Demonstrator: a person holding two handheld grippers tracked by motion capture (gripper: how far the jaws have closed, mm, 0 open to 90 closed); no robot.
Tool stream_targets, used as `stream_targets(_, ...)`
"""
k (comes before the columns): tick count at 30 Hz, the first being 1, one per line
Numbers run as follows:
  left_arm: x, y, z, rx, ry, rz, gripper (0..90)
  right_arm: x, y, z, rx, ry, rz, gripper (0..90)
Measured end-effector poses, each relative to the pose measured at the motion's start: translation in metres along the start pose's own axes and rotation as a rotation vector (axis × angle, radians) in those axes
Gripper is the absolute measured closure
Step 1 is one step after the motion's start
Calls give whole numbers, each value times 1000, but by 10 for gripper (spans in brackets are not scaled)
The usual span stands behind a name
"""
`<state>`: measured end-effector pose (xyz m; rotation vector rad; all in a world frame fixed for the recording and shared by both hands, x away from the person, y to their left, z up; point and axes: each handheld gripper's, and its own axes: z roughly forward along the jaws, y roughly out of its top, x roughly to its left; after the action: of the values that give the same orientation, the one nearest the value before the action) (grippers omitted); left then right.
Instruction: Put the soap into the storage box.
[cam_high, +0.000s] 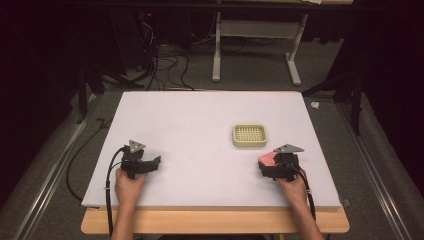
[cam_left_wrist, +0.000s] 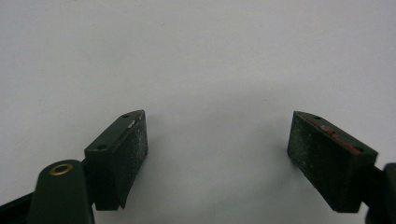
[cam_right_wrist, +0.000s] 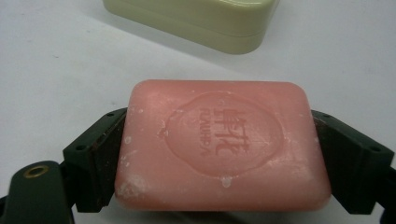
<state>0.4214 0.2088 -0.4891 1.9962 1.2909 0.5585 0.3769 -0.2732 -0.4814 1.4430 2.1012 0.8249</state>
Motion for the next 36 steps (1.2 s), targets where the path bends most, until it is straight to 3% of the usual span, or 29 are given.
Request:
stream_targets(20,0,0,0,0,0,0,208,2,4,-9,-14,-11,-3,136)
stream_targets(30,0,0,0,0,0,0,208,-1,14,-19,-58,53,22,136)
stream_targets(36,0,0,0,0,-1,0,208,-1,21,-23,-78,68,24,136)
